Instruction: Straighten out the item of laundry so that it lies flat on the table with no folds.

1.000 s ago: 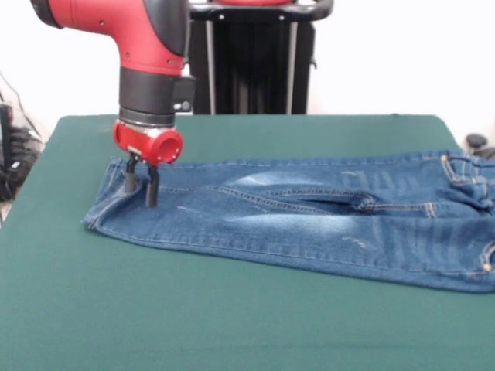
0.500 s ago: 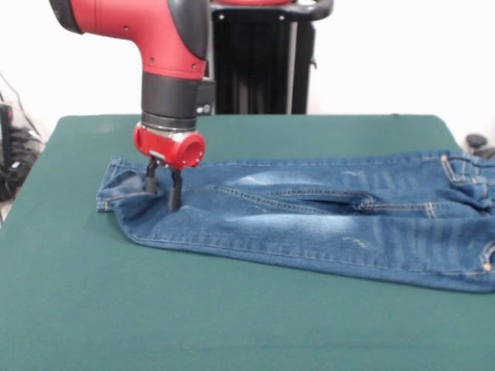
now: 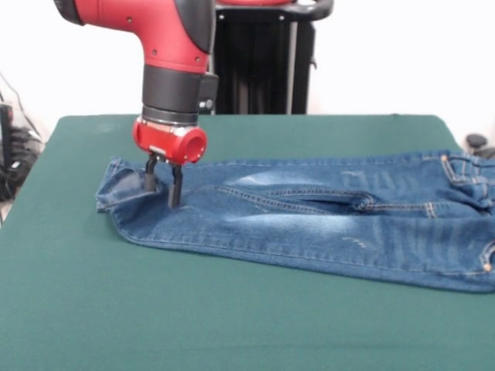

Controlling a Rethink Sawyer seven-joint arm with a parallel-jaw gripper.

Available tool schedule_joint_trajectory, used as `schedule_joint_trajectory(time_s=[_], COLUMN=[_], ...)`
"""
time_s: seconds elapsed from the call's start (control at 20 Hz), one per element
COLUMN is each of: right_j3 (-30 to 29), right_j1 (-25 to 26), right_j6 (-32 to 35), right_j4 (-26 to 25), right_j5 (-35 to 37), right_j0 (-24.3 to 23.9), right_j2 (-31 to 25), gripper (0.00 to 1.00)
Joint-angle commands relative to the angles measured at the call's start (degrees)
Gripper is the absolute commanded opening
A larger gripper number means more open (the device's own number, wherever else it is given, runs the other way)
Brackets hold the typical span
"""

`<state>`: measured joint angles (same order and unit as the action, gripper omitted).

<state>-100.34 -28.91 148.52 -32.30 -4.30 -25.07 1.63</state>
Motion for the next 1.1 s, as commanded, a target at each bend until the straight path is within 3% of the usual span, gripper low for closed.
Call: schedule_joint_trajectory(time_s=[0.05, 0.25, 0.5, 0.85, 1.1], right_j3=[-0.8, -2.6, 0.0, 0.3, 1.6], right_j1=[-2.0, -5.6, -4.5, -7.6, -6.5], right_j6=[0.3, -0.8, 0.0, 0.6, 0.4], right_j4=[2.4, 2.9, 2.9, 5.9, 6.9], right_j5=[8.2, 11.5, 12.4, 17.3, 17.1], right_j0=[1.3, 0.4, 2.7, 4.0, 3.5], right_j2=[-6.0, -7.4, -4.0, -5.2, -6.7], gripper=[1.0, 1.0, 1.0, 1.0, 1.0])
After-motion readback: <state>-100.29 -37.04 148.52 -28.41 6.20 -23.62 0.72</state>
